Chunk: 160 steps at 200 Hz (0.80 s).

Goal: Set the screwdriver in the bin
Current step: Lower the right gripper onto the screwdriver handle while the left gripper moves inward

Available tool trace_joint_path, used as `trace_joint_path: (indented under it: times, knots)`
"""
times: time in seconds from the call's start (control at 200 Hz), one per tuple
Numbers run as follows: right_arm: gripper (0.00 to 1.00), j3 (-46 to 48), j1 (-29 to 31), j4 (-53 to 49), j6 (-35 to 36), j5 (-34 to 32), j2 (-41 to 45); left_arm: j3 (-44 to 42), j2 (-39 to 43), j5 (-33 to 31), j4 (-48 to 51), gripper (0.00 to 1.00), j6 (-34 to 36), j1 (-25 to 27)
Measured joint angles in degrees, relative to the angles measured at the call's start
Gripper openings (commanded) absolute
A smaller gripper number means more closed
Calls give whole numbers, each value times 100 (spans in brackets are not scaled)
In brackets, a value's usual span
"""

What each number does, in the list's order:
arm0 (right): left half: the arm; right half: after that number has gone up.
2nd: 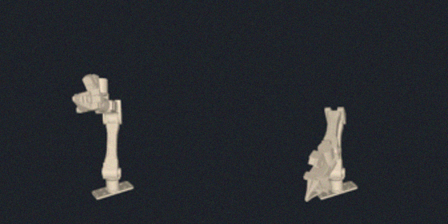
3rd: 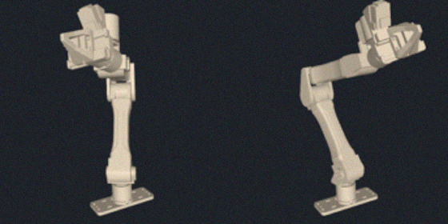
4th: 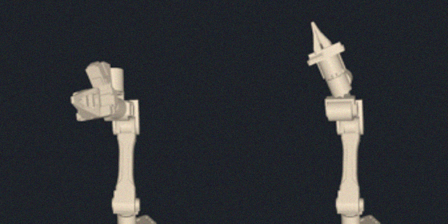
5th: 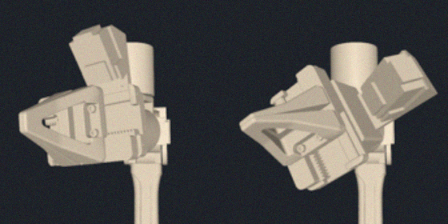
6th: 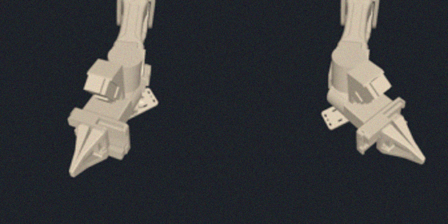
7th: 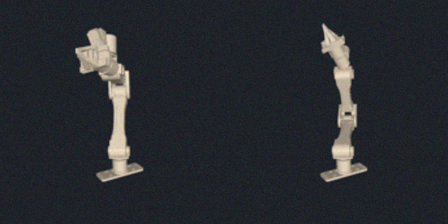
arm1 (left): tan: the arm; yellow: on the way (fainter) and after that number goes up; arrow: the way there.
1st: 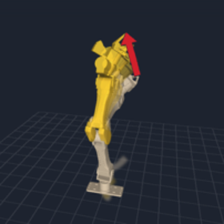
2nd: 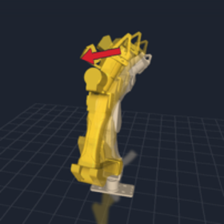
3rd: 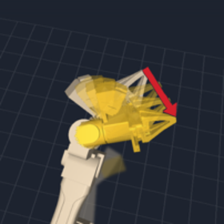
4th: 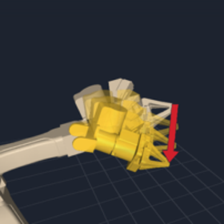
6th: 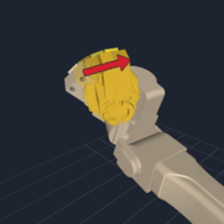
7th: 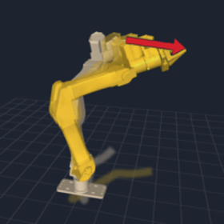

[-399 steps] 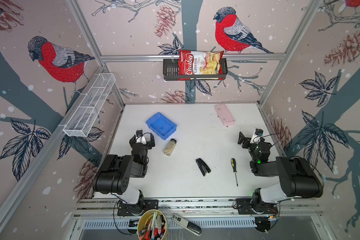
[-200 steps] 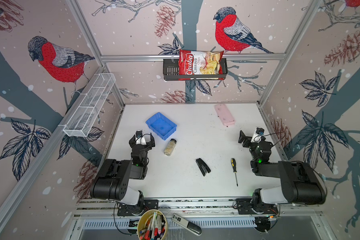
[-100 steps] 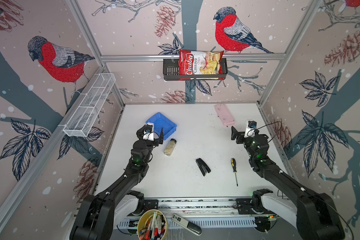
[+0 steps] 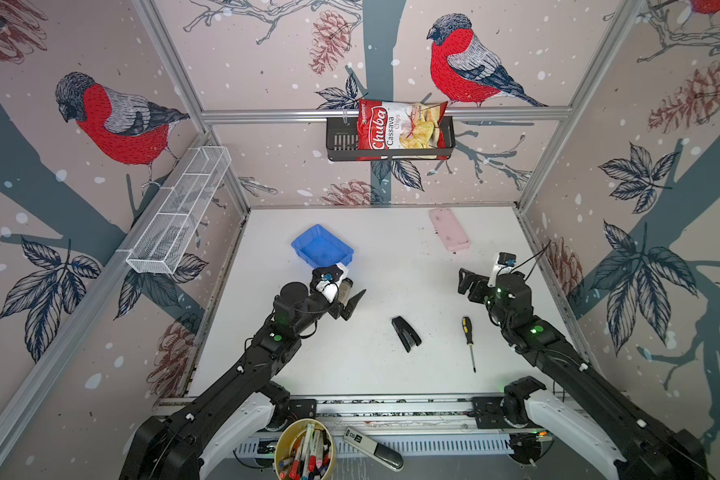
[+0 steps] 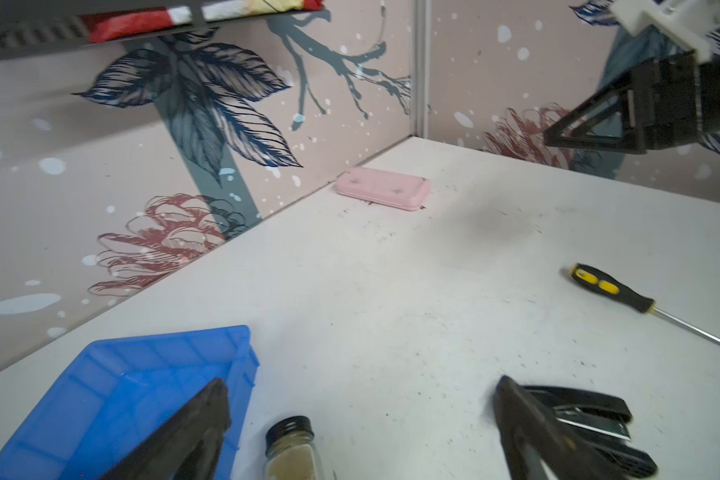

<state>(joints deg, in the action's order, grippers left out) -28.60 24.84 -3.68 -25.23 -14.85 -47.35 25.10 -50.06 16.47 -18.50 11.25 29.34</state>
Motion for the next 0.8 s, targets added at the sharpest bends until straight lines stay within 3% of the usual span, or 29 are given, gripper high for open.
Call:
trace_joint_path:
  times: [0.18,0.43,0.801]
  knots:
    - [100,-4,223,-535,-420,-114,-365,120,-302,2,264,98,216,496]
    - [100,-216,179,-1014,-450,184,-1296,68,-529,7,197,97,170,680]
    - [80,-424,131,-1788,-621,542,-2271,-188,-522,184,44,98,-116,717]
